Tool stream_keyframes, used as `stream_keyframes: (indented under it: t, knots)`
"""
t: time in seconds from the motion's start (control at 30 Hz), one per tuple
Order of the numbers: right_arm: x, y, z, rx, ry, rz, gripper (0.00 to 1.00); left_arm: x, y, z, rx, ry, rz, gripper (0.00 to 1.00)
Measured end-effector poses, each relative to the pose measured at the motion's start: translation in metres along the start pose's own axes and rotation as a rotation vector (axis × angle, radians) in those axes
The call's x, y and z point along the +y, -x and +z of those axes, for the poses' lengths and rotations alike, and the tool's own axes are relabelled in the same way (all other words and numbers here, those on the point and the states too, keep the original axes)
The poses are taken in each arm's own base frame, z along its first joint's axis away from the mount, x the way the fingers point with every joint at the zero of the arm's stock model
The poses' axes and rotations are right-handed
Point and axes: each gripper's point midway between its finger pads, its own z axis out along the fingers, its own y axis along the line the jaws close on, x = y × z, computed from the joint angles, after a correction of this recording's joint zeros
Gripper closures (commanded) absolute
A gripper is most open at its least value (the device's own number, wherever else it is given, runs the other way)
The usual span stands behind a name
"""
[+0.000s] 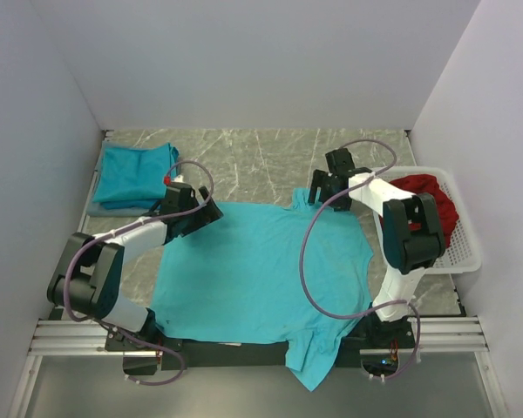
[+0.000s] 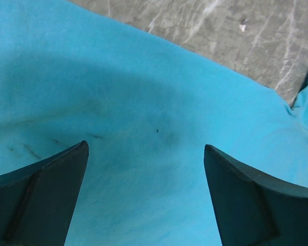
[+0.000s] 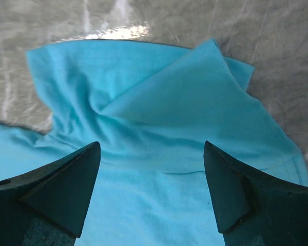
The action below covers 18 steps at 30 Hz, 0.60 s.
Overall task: Fold and stack the t-shirts
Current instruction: Flatten the tshirt out
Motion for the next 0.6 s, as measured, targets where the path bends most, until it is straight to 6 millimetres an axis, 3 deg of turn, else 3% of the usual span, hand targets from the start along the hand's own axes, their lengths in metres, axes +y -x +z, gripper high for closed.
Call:
stream_keyframes:
  t: [0.17,0.23,0.6]
  knots:
    - [-0.007,-0.013,0.019,0.076,-0.046,-0.003,0.14,0.004,-0.008,0.009,0.031,0.009,-0.008,0.01]
    - [-0.006,-0.006,0.022,0.081,-0.056,-0.005,0.19,0.002,-0.007,0.011,0.029,0.001,-0.008,0.01]
    - [-0.012,0.019,0.036,0.14,-0.119,0.006,0.17,-0.017,0.007,0.033,0.036,-0.034,-0.007,0.01]
